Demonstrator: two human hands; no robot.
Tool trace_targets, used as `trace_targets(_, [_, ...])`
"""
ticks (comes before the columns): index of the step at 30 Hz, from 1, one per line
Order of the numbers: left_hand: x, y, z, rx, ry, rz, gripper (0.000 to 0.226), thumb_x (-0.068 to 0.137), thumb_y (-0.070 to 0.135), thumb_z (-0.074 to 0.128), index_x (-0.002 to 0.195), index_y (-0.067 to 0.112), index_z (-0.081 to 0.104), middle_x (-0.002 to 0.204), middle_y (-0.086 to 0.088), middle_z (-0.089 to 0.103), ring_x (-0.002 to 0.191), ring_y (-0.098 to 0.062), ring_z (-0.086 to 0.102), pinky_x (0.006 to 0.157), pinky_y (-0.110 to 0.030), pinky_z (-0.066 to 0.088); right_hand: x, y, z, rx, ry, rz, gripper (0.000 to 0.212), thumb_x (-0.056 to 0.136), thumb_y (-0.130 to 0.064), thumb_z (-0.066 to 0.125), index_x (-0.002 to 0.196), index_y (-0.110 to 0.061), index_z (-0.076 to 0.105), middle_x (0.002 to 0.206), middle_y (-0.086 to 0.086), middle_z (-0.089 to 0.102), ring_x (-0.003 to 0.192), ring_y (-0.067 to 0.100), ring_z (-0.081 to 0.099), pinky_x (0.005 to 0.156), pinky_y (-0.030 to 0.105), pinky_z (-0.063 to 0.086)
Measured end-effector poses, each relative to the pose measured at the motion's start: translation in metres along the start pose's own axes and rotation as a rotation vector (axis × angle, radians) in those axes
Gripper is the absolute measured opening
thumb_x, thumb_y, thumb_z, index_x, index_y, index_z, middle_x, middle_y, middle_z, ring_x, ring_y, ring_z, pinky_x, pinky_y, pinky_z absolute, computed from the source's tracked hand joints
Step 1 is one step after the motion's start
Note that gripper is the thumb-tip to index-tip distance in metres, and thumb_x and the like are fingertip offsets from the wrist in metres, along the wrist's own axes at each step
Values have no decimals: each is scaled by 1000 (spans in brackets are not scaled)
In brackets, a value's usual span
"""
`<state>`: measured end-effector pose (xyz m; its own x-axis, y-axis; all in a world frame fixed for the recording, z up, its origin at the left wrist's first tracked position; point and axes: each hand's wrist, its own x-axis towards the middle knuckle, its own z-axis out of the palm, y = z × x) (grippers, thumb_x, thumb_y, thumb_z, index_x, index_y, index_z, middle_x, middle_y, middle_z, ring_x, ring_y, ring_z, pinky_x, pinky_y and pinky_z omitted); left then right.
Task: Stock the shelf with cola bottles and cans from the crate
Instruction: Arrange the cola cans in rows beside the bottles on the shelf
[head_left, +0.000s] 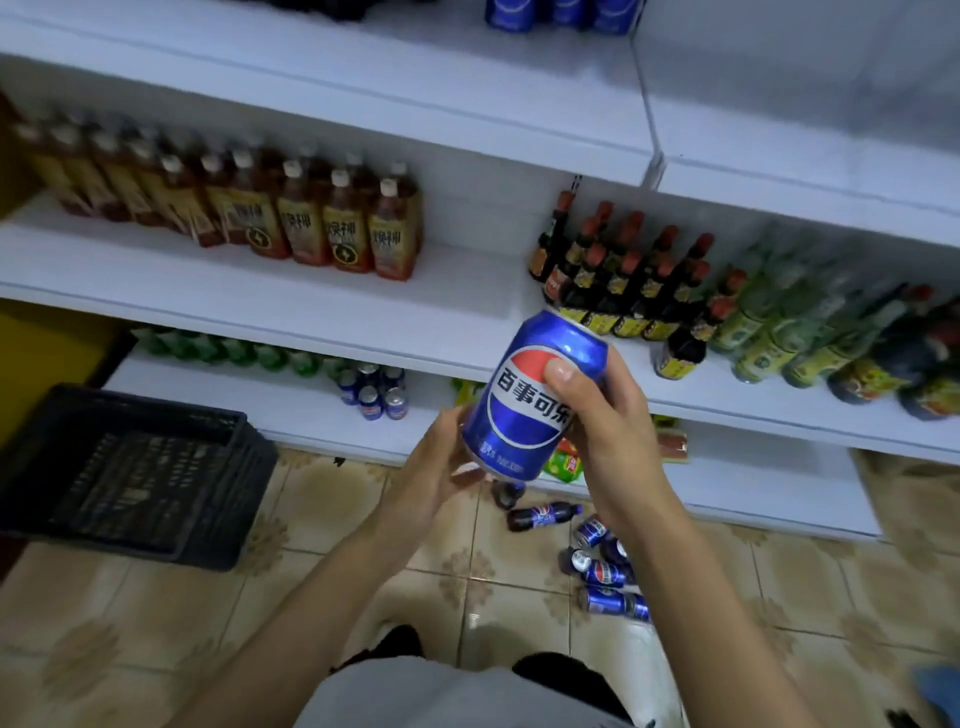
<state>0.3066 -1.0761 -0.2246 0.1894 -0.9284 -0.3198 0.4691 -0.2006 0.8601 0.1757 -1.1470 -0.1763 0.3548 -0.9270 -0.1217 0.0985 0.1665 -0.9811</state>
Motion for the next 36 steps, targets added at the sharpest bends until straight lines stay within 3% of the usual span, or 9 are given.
trace_targets(3, [6,25,-8,373,-67,170,83,48,64,80,121,35,50,120,11,64,106,-8,64,83,-28,55,6,0,12,-24,58,-17,49,65,-42,74,108,-22,64,99,2,72,92,20,67,78,33,54])
trace_targets(6, [18,38,-5,572,-99,278,68,55,49,77,115,44,48,110,25,63,97,-1,64,79,-26,57,22,-3,19,-32,80,10,53,67,-42,74,113,-19,63,102,3,72,95,21,68,79,33,56])
trace_targets(14, [61,78,13,497,112,436,60,55,42,78,109,35,55,101,21,67,87,-2,67,67,-17,53,82,-39,17,-30,-118,37,56,78,-32,76,128,-19,53,106,-3,72,98,14,69,75,23,55])
trace_targets(19, [93,121,23,583,203,584,62,53,49,75,111,39,54,103,22,66,90,-1,66,66,-24,57,121,-73,26,-136,-214,-80,61,69,-29,84,122,-22,54,109,-5,70,100,10,67,76,24,56])
trace_targets(22, [112,140,33,639,218,657,64,52,49,73,111,42,52,104,23,65,94,2,63,71,-13,52,140,-95,29,-246,-202,-170,63,63,-31,81,119,-28,54,105,-12,69,96,4,67,77,22,56])
trace_targets(25, [140,169,43,685,117,688,69,54,47,76,117,39,50,109,22,65,99,1,63,76,-16,53,169,-120,24,-303,-156,-247,59,66,-23,85,117,-28,54,102,-8,70,91,4,68,75,24,57])
trace_targets(28, [184,215,41,885,-40,729,87,56,62,76,132,39,40,127,22,56,115,0,55,92,-28,50,215,-146,18,-304,-77,-303,60,66,-13,85,118,-24,55,104,-6,68,90,4,67,70,20,55])
trace_targets(31, [244,257,34,878,-72,723,91,68,65,70,142,38,25,141,21,39,125,7,41,102,-21,38,273,-162,12,-336,27,-353,67,64,-13,86,120,-25,53,110,-7,66,97,6,65,77,23,54])
trace_targets(36, [377,300,32,759,103,616,115,67,40,84,152,15,11,158,-4,21,142,-18,26,114,-36,28,368,-159,8,-319,168,-318,68,62,-2,85,116,-23,50,103,-8,65,90,7,65,73,24,51])
